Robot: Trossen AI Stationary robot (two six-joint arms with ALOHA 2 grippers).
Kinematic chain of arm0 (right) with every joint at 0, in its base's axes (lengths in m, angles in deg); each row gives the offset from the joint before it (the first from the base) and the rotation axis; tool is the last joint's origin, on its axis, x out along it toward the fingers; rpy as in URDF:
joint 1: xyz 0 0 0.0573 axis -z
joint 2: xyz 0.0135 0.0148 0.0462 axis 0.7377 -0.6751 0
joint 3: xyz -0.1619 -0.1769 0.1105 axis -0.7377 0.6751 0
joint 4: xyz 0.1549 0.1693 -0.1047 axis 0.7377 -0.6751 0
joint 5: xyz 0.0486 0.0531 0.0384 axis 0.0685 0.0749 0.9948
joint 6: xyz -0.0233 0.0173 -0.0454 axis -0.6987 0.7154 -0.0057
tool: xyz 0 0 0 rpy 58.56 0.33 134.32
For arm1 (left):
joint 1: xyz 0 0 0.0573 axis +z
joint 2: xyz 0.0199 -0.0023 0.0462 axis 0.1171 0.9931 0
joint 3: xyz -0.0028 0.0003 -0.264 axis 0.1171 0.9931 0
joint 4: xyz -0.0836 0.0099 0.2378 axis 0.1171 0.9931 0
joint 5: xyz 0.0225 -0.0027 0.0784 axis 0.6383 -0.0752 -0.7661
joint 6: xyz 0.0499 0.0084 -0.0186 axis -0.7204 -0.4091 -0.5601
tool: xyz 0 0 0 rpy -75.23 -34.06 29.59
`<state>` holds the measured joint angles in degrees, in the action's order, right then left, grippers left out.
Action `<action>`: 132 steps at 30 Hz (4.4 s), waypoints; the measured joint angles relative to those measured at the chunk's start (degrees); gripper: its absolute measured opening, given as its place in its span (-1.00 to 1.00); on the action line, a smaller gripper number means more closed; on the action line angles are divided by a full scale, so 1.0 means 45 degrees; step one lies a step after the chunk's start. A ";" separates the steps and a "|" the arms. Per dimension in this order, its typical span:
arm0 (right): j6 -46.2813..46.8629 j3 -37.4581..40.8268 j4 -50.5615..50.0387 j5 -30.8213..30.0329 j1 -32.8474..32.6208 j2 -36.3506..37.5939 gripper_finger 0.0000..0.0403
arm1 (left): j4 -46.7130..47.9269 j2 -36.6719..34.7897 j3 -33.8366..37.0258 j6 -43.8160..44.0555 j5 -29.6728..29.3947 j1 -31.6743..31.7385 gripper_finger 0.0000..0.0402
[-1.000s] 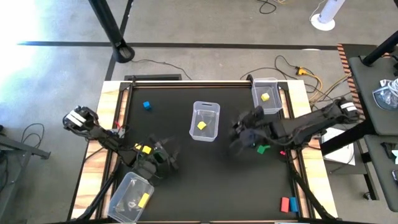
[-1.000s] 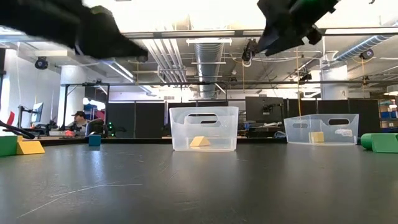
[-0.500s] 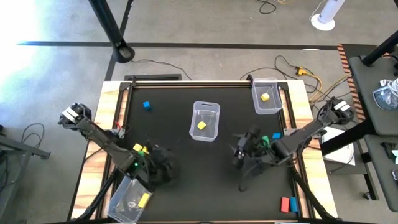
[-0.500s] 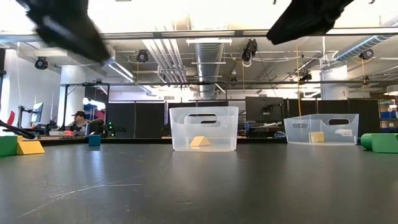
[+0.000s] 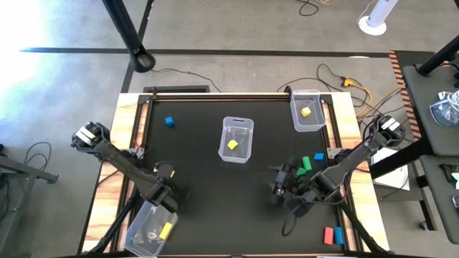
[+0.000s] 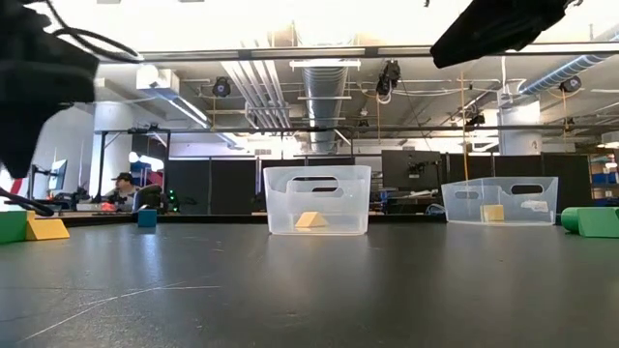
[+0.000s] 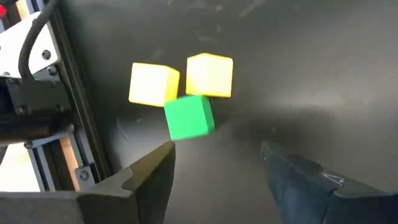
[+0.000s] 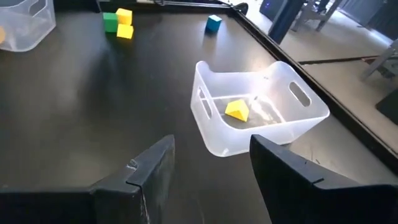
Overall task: Sort blocks by size
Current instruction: Put the green square block into the top transparent bin
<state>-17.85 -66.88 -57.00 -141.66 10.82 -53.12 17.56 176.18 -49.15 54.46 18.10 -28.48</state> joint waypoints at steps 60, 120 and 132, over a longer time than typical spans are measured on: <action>-0.7555 0.1892 0.6103 -0.0148 -0.0399 -0.1131 -0.03 | -0.6803 -0.2213 0.0706 -0.8253 -0.1456 0.1485 -0.42; -2.6894 -0.2053 2.2417 -0.1672 -0.0698 -0.8544 -0.33 | -2.5243 0.2033 0.1460 -1.8969 -0.0984 0.1534 -0.16; -2.1656 -0.4267 1.5464 -0.2419 -0.0316 -0.7231 -0.34 | -2.3303 0.1014 0.2477 -2.2417 -0.4746 -0.1048 0.04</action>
<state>-115.30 -86.08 12.59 -152.54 9.40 -85.67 -87.30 180.75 -38.01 -46.42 -3.25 -33.20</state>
